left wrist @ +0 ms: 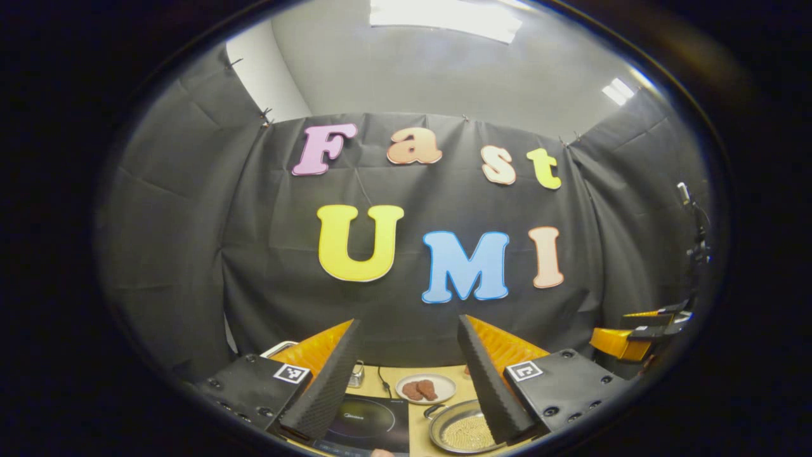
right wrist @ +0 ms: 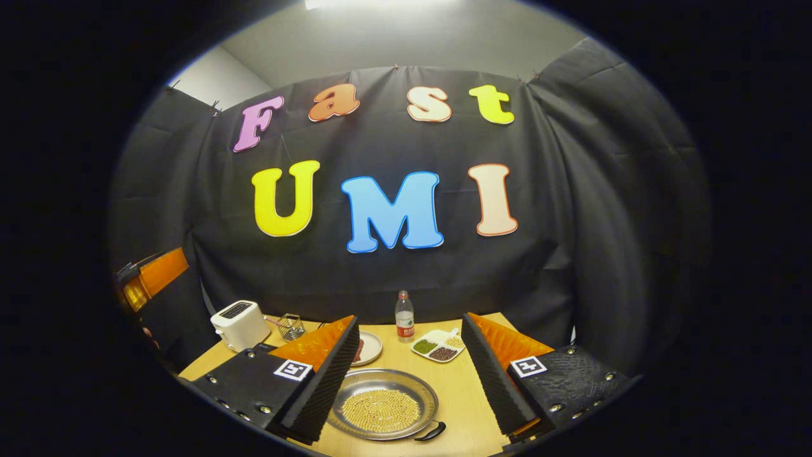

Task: First push the handle of the pot to place it horizontally, then grasp the pot with both hands and set it on the induction cooktop.

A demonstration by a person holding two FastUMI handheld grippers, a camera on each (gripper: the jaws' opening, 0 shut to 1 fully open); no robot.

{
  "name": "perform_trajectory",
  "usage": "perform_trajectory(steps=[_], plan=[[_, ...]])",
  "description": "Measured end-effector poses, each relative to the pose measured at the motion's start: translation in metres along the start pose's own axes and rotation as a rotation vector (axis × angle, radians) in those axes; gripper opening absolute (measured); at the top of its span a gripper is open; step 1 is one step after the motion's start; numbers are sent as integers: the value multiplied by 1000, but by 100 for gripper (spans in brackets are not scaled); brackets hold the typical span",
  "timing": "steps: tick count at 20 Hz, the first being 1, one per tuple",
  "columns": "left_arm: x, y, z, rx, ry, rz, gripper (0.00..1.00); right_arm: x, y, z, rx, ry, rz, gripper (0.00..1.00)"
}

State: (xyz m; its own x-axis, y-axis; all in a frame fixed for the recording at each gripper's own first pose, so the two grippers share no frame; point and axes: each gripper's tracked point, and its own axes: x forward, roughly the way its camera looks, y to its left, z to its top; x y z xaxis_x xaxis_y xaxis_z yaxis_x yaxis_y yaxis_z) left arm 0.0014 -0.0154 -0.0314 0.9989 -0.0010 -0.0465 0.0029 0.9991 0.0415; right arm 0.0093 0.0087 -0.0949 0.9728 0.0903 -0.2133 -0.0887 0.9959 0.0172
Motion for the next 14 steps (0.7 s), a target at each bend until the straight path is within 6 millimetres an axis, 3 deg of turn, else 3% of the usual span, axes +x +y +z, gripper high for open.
perform_trajectory(steps=[4,5,8,9,10,12,13,14], plan=[[4,-9,-9,12,26,-9,97,1,1,-41,4,118,16,82],[6,-11,-9,10,29,-12,97,1,6,-49,16,151,29,59],[7,-14,-15,11,37,-14,95,4,5,-83,30,261,26,52],[8,-14,-17,13,42,-14,95,2,6,-89,46,290,38,22],[8,-15,-19,15,46,-15,95,4,10,-102,62,324,61,16],[10,-13,-21,19,54,-10,97,3,6,-126,71,396,61,22],[11,-13,-24,18,60,-8,95,5,8,-140,90,436,81,1],[12,-10,-24,17,63,-4,97,2,9,-148,105,476,85,5]])
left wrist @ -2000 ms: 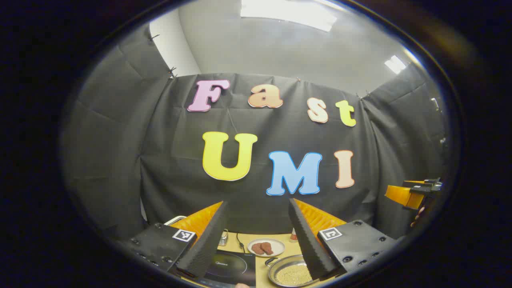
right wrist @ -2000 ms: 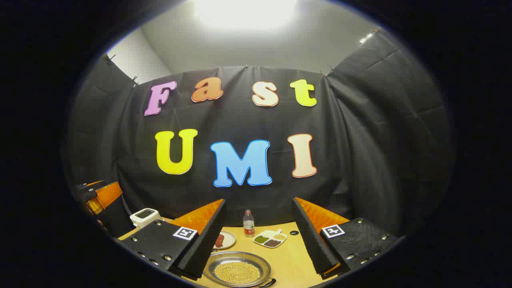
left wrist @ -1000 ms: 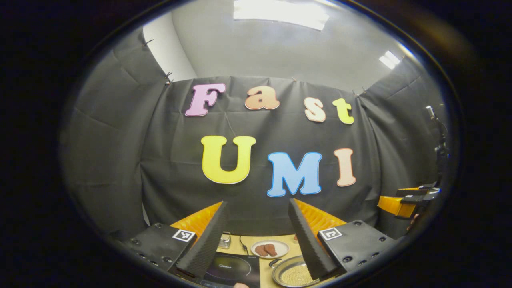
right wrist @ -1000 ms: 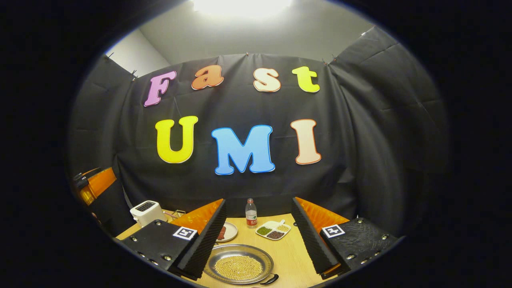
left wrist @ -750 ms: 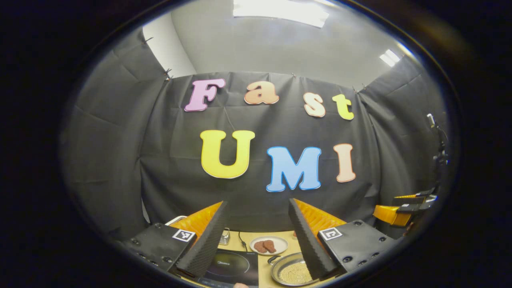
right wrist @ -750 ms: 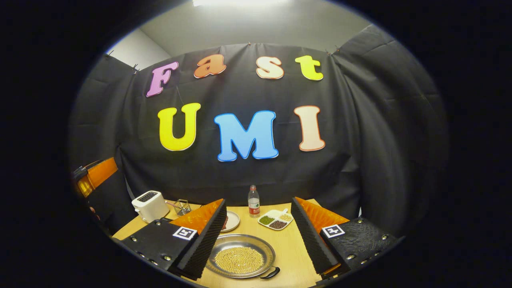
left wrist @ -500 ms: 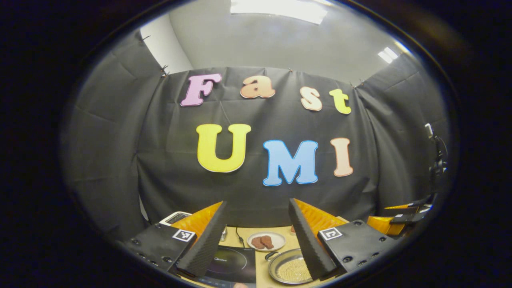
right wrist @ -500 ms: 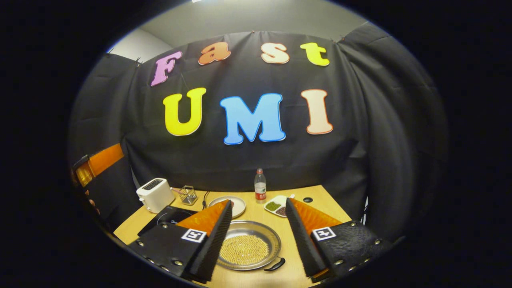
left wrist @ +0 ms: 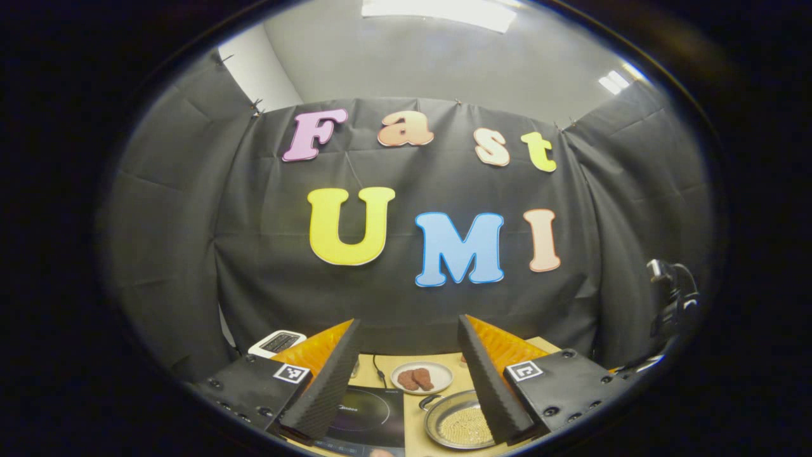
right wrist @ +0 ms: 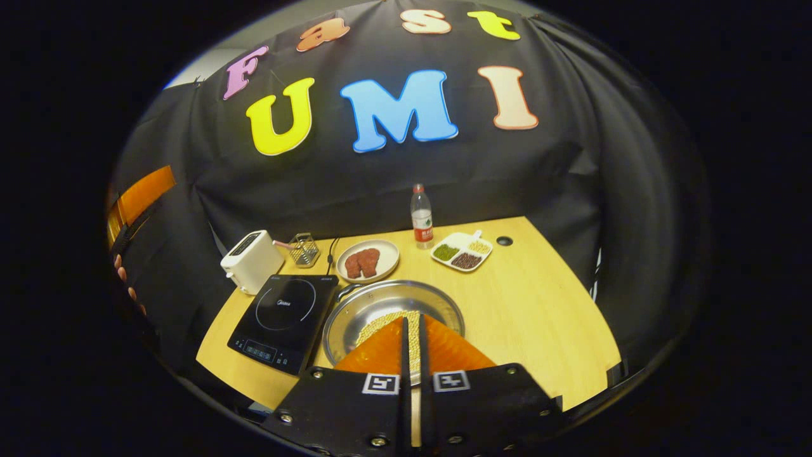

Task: First push the handle of the pot to place it horizontally, then grasp the pot with both hands and set it on the induction cooktop.

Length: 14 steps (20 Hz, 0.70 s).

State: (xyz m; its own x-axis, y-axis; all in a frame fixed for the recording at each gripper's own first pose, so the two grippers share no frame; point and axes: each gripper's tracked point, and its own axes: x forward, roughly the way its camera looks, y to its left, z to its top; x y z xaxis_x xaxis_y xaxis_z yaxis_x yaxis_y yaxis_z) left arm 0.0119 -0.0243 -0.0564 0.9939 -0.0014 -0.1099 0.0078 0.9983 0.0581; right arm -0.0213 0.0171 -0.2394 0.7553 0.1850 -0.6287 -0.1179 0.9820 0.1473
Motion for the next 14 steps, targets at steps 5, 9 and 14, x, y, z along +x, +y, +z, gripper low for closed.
perform_trajectory(steps=[5,9,14], plan=[[2,7,-11,3,25,12,95,23,-21,-51,58,168,-22,1],[2,13,-18,11,43,22,95,34,-24,-97,101,319,-18,1],[3,20,-25,19,63,41,95,45,-27,-136,114,438,-27,2]])
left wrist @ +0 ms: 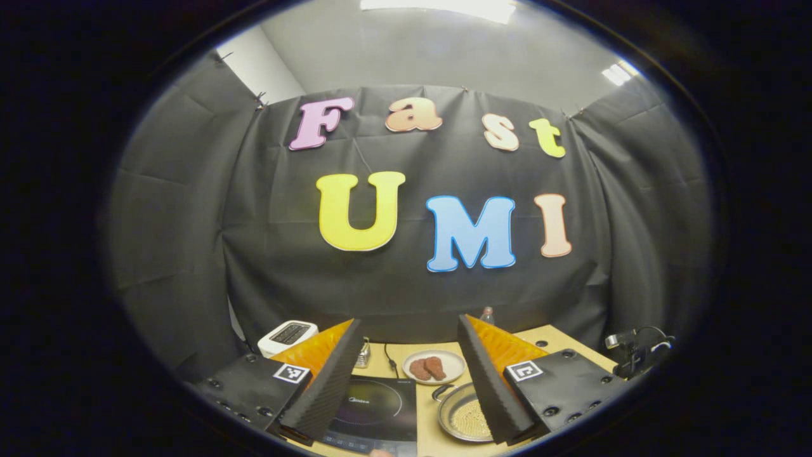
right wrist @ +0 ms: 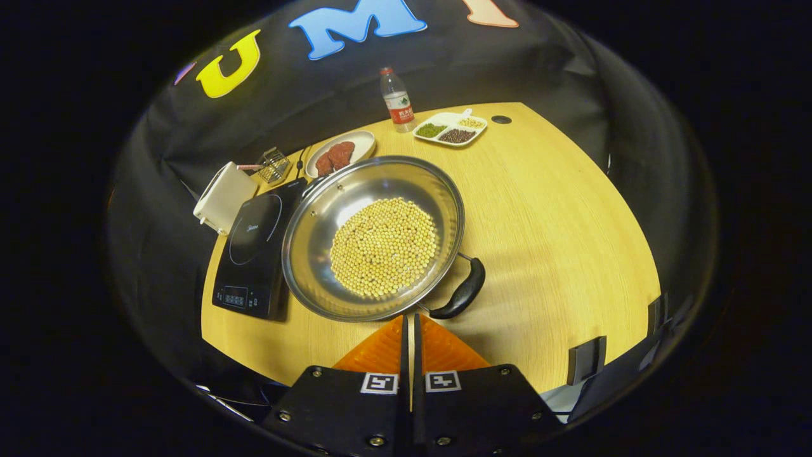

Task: First push the handle of the pot to place it horizontally, then grasp the pot with both hands and set it on the induction cooktop.

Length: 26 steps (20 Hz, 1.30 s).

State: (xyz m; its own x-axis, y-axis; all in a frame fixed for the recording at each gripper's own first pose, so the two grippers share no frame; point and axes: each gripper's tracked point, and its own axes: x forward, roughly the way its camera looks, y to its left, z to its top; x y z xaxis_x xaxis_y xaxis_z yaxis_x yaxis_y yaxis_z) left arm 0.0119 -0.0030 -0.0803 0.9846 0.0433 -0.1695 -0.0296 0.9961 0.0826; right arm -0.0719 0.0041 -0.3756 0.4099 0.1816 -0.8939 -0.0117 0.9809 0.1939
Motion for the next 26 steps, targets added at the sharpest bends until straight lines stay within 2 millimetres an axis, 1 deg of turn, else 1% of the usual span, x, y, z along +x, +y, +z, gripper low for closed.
perform_trajectory(steps=[4,7,10,14,16,20,26], plan=[[-2,6,-5,4,13,19,95,17,2,-9,36,60,14,2],[-3,8,-7,15,21,32,95,29,2,-9,52,82,15,2],[-5,11,-7,20,21,42,95,36,-1,-7,54,83,-3,1],[-3,13,-6,21,23,52,95,40,-3,-6,37,83,-18,1],[-1,13,-5,20,22,54,95,40,-8,-3,5,78,-43,2],[1,11,-7,17,23,60,95,40,-18,3,-1,83,-58,1],[6,8,-14,11,37,75,95,40,-45,22,-32,57,-127,2]])
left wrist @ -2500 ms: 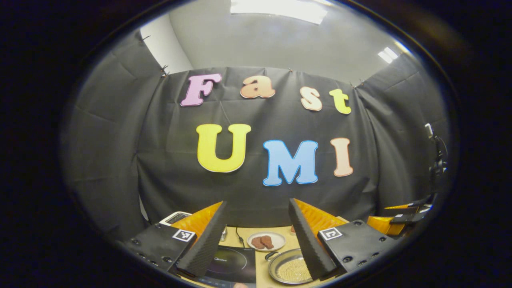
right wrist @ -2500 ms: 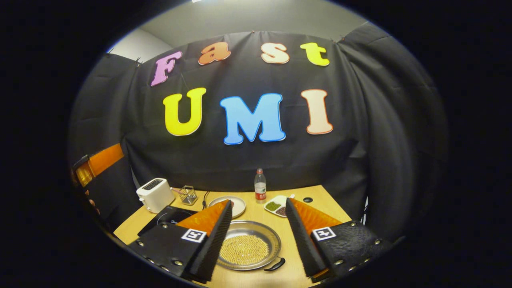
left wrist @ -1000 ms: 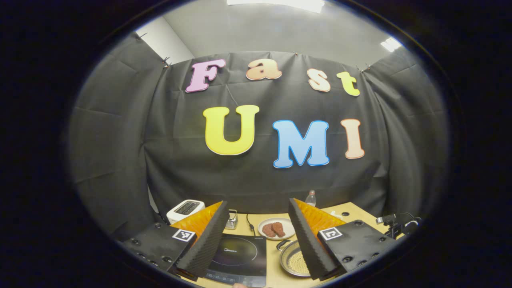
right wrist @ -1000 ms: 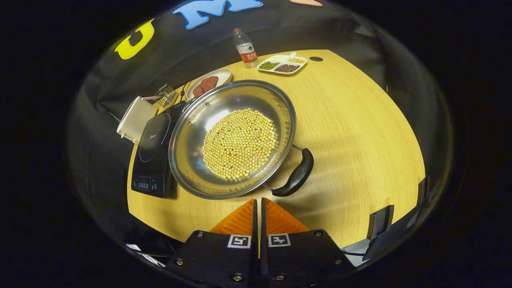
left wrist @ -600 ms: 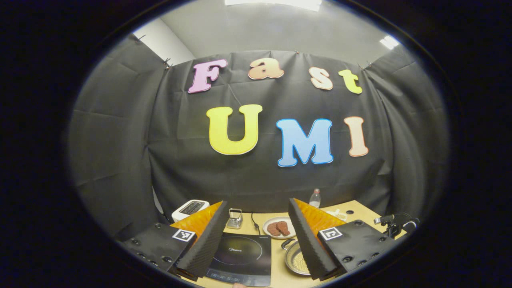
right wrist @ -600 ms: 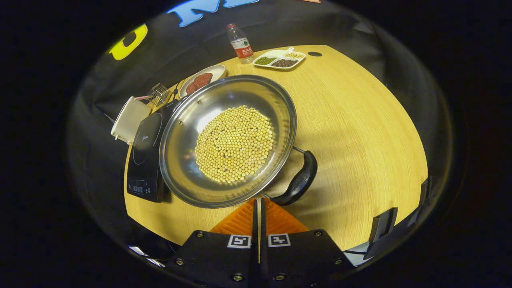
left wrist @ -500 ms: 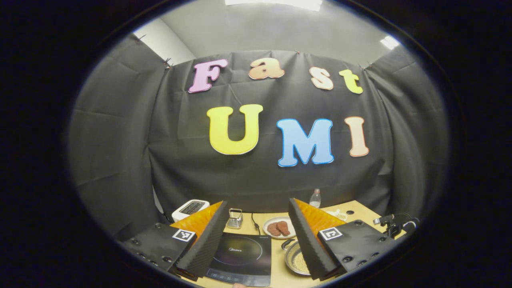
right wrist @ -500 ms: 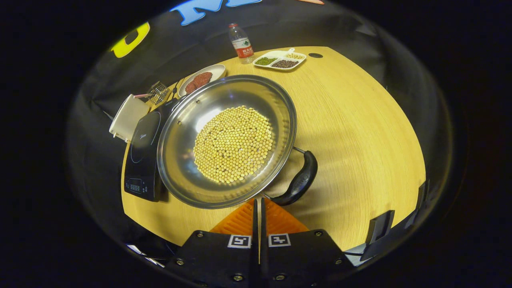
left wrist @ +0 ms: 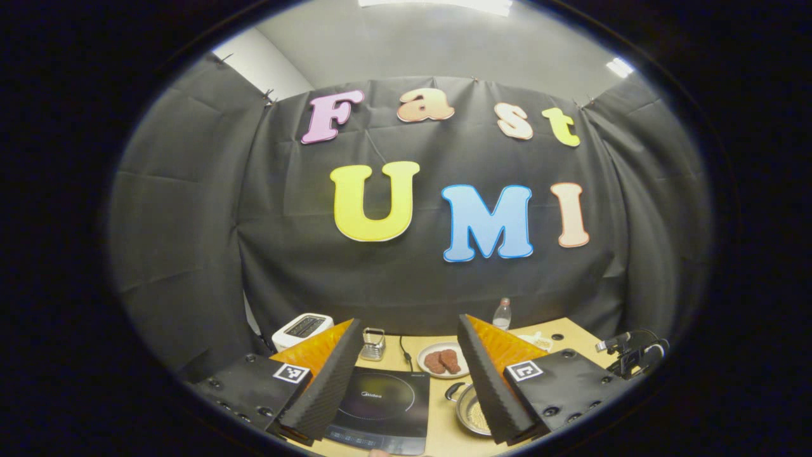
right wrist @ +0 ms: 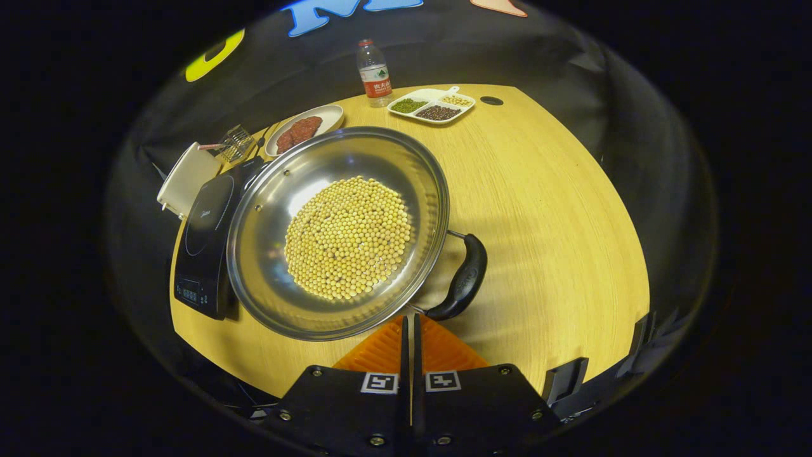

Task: First push the handle of the pot to place it horizontally, then grasp the pot with both hands and set it on the induction cooktop.

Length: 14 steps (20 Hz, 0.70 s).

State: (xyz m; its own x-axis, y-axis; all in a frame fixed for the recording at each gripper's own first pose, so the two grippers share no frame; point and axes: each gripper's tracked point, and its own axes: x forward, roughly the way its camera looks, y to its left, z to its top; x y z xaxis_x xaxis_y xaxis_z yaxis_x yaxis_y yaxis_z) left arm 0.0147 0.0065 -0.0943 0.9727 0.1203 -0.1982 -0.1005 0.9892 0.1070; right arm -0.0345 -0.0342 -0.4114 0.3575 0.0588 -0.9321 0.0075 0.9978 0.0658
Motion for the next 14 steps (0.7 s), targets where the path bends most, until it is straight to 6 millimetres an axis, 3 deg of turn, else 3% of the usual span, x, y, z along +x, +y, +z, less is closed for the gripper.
perform_trajectory(steps=[14], plan=[[12,-26,-2,8,16,3,99,17,-39,46,-23,-33,-34,1]])
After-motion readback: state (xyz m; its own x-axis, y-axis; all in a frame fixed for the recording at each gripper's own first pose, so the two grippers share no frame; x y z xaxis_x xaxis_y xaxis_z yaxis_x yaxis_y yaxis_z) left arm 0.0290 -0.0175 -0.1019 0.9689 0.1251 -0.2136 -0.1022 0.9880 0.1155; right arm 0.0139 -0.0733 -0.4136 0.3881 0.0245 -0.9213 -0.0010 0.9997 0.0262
